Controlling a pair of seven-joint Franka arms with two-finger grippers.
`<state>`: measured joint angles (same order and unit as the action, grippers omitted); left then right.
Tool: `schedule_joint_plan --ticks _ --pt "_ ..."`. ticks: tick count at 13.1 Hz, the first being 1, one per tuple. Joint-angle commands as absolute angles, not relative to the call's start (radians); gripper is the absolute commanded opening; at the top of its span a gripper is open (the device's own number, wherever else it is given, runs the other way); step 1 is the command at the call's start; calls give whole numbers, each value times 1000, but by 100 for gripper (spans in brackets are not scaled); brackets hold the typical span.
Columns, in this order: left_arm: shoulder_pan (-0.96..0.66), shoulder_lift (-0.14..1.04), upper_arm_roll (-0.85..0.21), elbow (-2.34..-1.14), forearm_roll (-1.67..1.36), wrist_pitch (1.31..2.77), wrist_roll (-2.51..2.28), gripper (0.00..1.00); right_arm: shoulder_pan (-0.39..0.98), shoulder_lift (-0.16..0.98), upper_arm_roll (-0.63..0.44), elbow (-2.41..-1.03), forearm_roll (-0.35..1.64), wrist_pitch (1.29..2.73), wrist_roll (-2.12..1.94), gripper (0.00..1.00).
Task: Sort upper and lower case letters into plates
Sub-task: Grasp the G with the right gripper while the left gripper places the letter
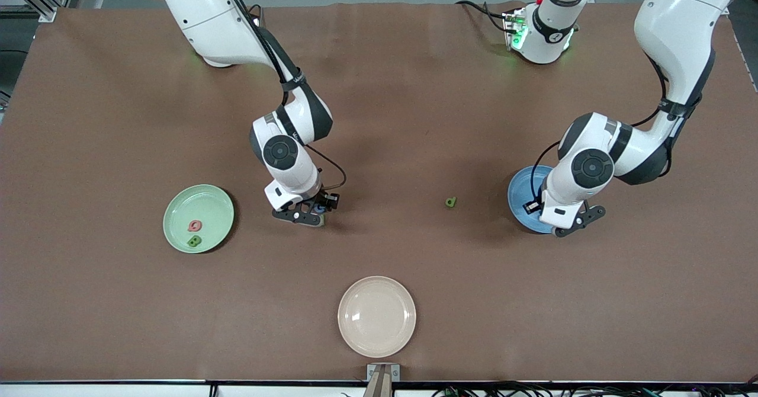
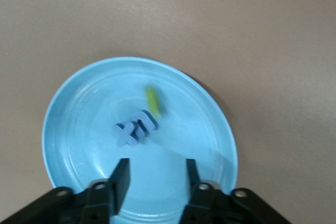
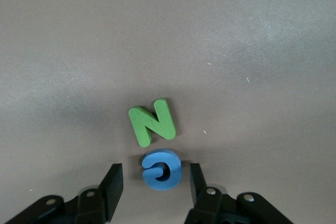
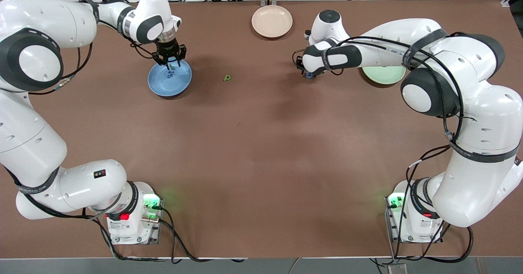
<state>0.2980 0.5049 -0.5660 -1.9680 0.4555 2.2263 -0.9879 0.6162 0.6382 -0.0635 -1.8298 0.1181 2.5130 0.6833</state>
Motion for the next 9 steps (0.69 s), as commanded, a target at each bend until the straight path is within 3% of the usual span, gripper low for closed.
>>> schedule_joint_plan --ticks 1,4,9 --pt "255 492 -577 -1954 471 2223 -1040 100 626 644 -71 -1829 121 2523 695 56" --pt "158 543 -577 -1866 465 2223 -1138 98 624 644 -71 -1830 121 2523 695 47" --pt "14 676 -574 -1730 479 2233 -1351 88 624 644 -72 -1833 120 2523 695 44"
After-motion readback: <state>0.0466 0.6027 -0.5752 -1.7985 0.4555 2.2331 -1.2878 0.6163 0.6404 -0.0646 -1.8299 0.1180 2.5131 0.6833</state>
